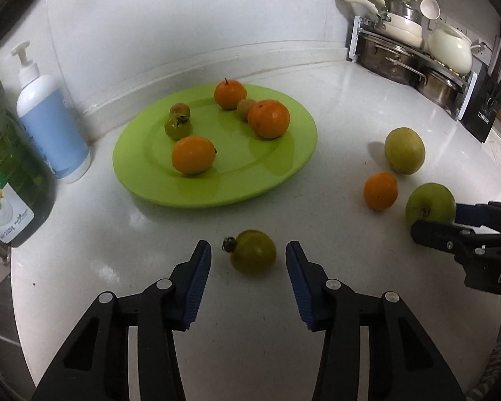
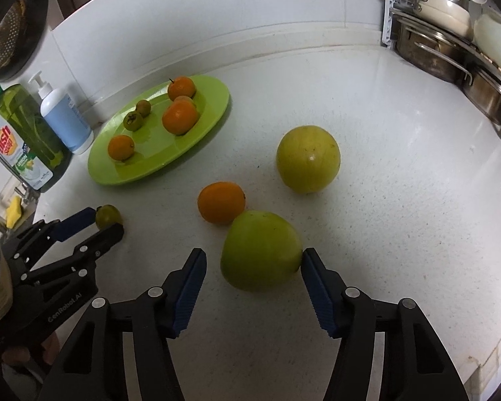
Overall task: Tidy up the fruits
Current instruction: 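Grasp the small green tomato with the left tool while the right tool grasps the green apple, then carry the tomato and apple onto the green plate and open both tools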
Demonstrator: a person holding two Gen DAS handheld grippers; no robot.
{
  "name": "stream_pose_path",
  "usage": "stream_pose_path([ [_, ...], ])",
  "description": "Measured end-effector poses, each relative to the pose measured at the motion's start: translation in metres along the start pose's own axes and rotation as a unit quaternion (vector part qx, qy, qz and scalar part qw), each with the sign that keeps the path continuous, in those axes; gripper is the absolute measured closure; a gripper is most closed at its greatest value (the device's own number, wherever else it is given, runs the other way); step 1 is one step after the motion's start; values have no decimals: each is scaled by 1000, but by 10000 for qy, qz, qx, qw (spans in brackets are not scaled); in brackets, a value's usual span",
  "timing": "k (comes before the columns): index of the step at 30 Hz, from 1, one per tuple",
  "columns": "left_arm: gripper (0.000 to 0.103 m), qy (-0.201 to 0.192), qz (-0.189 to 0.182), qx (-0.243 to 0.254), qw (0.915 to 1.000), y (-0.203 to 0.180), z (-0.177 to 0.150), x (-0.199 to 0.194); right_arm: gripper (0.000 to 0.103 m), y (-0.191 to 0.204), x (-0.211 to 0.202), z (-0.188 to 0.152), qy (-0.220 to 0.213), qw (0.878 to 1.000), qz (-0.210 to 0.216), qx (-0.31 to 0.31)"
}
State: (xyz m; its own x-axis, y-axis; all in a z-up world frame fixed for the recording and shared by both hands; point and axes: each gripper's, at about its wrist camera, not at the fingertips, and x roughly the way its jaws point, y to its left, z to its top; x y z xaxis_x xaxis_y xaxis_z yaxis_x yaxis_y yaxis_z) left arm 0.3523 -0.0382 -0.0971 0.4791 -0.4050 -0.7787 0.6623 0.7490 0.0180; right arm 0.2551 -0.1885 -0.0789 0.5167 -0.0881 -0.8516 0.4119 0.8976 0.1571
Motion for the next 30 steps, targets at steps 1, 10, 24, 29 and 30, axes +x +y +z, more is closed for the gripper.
stream_pose_path([
  [1,61,6,-7,2,10000,0,1,1,45,0,1,0,14,10000,11,10],
  [10,70,106,2,-22,9999,0,1,6,53,-3,5,2,62,10000,-10,-28],
  [24,71,97,0,-50,9999,1,1,4,54,-2,6,3,2,9999,-33,-144],
  [29,73,69,-2,-61,10000,1,2,2,54,-2,5,2,-22,9998,-23,-176],
  [30,73,63,-1,-68,10000,1,3,2,54,-2,5,2,-22,9998,-22,-179],
])
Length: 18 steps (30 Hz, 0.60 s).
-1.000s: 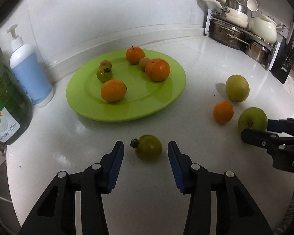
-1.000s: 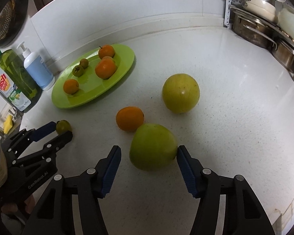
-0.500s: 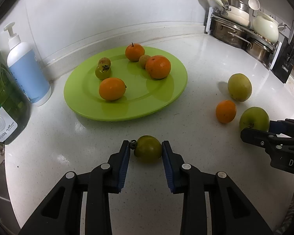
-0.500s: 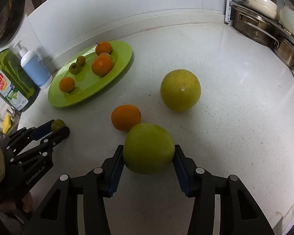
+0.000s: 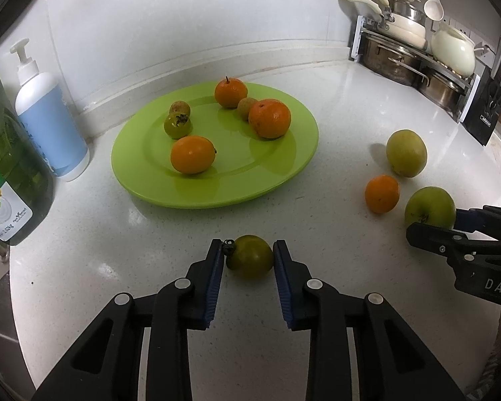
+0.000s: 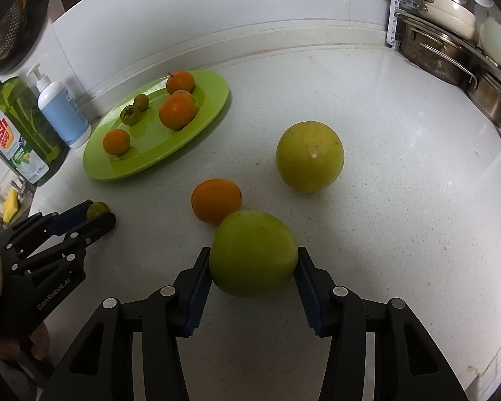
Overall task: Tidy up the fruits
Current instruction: 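Carry the tomato and apple onto the green plate and open both tools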
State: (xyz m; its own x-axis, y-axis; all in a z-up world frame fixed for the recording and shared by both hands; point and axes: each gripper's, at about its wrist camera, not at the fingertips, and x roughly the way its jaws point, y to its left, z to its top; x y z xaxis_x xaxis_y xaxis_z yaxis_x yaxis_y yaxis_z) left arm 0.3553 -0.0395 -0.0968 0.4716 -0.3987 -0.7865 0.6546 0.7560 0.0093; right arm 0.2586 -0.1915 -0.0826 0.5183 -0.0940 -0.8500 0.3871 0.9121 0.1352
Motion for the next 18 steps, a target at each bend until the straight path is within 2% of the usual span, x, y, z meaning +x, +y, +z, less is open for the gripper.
stream_pose_path([
  [10,74,-85,48,-176,9998,-2,1,-12,54,-1,-6,1,-106,9999,58,-47],
  [18,74,-260,198,-422,9986,-3,-1,-38,54,7,-21,6,-300,9985,279,-360],
])
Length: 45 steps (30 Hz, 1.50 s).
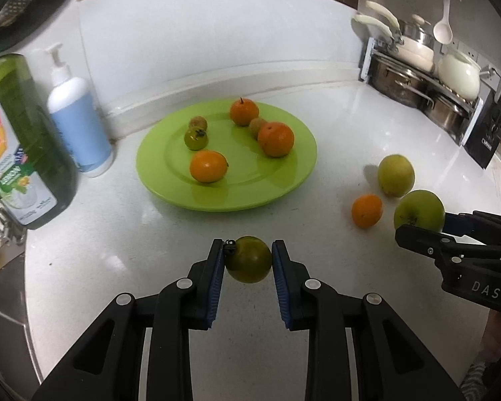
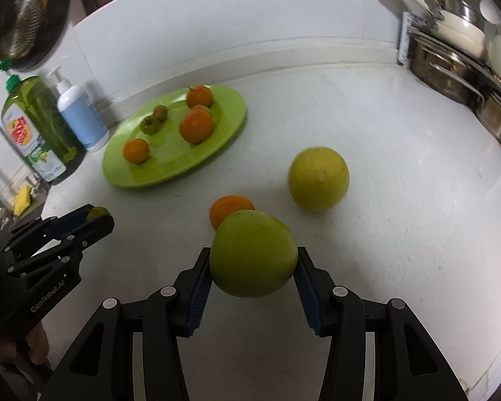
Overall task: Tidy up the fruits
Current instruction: 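Carry the tomato and apple onto the green plate and open both tools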
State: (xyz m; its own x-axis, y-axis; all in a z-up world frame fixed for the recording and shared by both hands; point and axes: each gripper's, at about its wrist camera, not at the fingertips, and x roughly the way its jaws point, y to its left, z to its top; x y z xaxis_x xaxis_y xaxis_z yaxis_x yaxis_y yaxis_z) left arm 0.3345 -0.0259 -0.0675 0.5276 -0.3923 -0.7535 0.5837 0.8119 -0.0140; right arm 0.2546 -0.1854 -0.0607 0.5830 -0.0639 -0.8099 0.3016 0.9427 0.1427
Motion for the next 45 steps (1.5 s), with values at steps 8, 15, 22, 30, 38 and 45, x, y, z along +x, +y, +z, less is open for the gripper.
stream_pose_path([
  [8,74,-204,163,-398,9989,-2,5,-31,54,11,-20,18,-287,9977,337,-507],
  [15,74,-452,393,-625,9962,-6,18,-55,54,20,-33,43,-460,9922,683,-933],
  [22,74,-525,602,-757,9939,-5,35,-66,54,28,-34,67,-510,9839,1045,-1360],
  [30,74,-567,706,-833,9924,9,60,-67,54,42,-32,101,-644,9752,1272,-1691],
  [38,74,-458,680,-850,9930,31,84,-47,54,61,-3,132,-402,9692,1433,-1963],
  [45,74,-230,552,-812,9949,52,99,-15,54,72,29,151,-152,9676,1393,-2098],
])
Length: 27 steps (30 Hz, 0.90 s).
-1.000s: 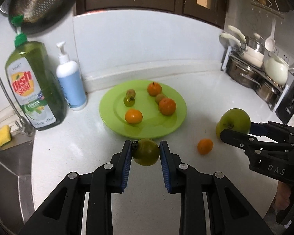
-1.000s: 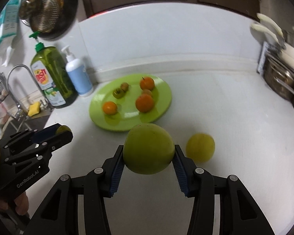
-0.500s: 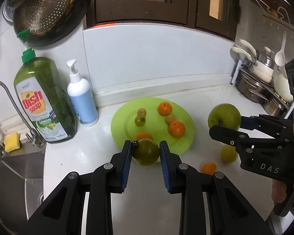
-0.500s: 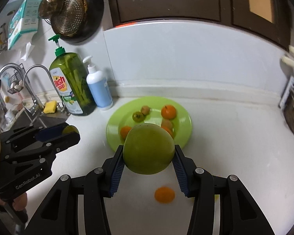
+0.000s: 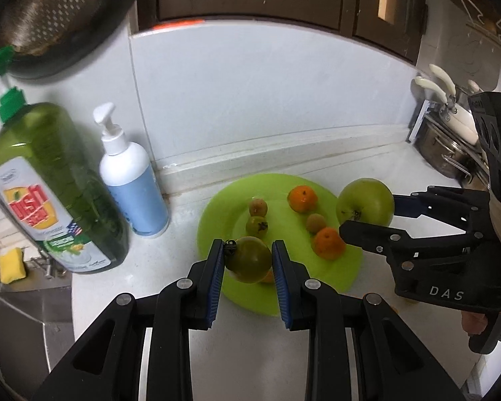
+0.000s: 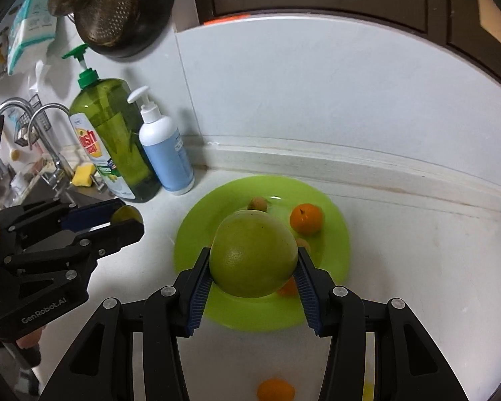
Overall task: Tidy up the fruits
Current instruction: 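Carry the tomato and apple onto the green plate and open both tools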
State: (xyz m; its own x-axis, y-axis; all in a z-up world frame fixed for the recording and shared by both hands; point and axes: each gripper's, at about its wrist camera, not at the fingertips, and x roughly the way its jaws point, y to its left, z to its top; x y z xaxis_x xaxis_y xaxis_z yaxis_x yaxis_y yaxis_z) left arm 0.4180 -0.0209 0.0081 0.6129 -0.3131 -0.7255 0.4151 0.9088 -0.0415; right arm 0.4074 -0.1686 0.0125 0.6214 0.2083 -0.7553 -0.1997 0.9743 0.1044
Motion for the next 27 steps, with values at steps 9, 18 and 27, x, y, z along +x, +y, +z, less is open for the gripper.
stream_pose_path([
  [9,74,404,-218,127,9989,12,11,53,54,-10,49,13,538,9985,30,-128],
  [18,74,765,-449,135,9960,20,9,91,54,-17,89,17,944,9953,98,-215],
  [27,74,936,-487,108,9944,22,7,109,55,-18,106,16,1156,9928,115,-287],
])
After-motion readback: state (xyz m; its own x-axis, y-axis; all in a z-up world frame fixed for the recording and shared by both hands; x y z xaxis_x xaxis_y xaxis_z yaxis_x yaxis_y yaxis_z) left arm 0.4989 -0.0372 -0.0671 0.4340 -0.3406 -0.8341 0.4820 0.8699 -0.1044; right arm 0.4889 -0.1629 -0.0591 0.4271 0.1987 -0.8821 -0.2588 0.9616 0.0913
